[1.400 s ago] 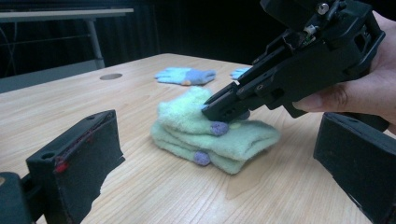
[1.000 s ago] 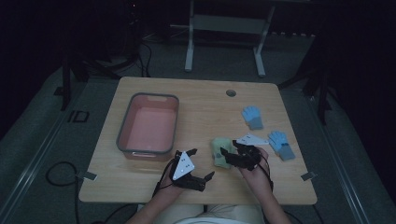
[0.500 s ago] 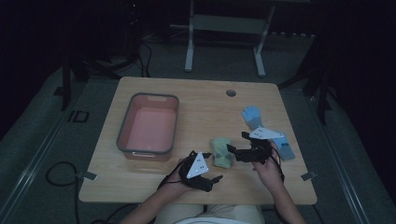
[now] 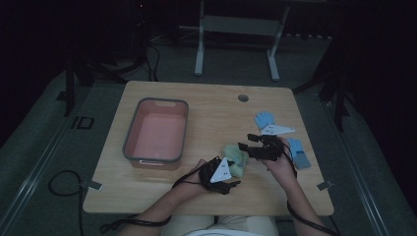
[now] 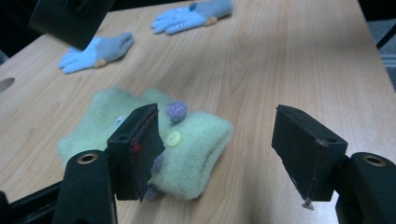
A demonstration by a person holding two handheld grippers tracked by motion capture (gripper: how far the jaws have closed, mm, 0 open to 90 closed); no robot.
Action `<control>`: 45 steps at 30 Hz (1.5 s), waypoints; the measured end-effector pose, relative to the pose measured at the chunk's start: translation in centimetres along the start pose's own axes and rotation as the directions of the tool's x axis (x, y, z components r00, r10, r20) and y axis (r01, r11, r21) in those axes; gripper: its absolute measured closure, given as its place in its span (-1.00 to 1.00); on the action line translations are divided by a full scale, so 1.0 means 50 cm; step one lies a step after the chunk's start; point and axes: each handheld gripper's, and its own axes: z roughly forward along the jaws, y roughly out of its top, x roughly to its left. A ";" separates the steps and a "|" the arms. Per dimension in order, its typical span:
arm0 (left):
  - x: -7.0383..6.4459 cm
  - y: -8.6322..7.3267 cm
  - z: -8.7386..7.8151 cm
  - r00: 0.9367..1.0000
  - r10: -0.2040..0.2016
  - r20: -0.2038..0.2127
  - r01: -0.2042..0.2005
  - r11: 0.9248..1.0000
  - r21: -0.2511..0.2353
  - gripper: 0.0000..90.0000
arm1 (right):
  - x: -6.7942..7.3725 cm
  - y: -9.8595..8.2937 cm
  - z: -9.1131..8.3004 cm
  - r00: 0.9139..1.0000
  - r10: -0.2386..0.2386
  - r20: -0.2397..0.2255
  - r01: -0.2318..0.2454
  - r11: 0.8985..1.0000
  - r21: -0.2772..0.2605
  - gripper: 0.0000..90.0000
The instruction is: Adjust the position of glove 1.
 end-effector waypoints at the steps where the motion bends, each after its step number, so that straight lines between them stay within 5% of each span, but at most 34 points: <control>1: 0.002 0.000 0.003 1.000 0.000 0.004 0.000 1.000 0.004 -0.29 | -0.003 -0.002 0.006 1.000 0.002 -0.010 -0.002 1.000 0.007 -0.10; 9: 0.019 -0.006 0.028 0.999 0.020 0.031 -0.022 0.998 0.058 -0.15 | -0.034 -0.035 0.064 0.997 0.051 -0.056 -0.046 0.995 0.088 -0.28; 14: 0.022 -0.020 0.044 0.998 0.060 0.032 -0.063 0.989 0.130 -0.05 | -0.056 -0.066 0.116 0.983 0.137 -0.121 -0.111 0.973 0.203 -0.36; 18: 0.026 -0.025 0.050 0.998 0.065 0.018 -0.067 0.987 0.145 0.07 | -0.060 -0.069 0.126 0.964 0.188 -0.190 -0.140 0.960 0.241 -0.02; 21: 0.024 -0.023 0.057 0.994 0.107 -0.004 -0.104 0.980 0.172 0.10 | -0.054 -0.065 0.128 0.963 0.183 -0.197 -0.129 0.958 0.258 0.19; 22: 0.023 -0.022 0.059 0.993 0.116 -0.013 -0.112 0.978 0.175 0.17 | -0.045 -0.057 0.123 0.973 0.151 -0.176 -0.101 0.959 0.266 0.33; 25: 0.020 -0.020 0.065 0.986 0.159 -0.049 -0.148 0.971 0.189 0.35 | -0.031 -0.051 0.119 0.984 0.105 -0.142 -0.066 0.964 0.258 0.45; 28: 0.022 -0.008 0.064 0.986 0.159 -0.059 -0.143 0.967 0.212 0.57 | -0.030 -0.049 0.115 0.983 0.119 -0.139 -0.083 0.967 0.239 0.53; 35: 0.045 0.026 0.033 0.991 0.132 -0.028 -0.122 0.967 0.222 0.66 | -0.024 -0.028 0.092 0.980 0.125 -0.154 -0.095 0.977 0.192 0.57; 45: 0.068 0.083 -0.023 0.983 0.185 -0.017 -0.176 0.954 0.245 0.66 | -0.005 0.028 0.063 0.980 0.090 -0.176 -0.065 0.988 0.144 0.57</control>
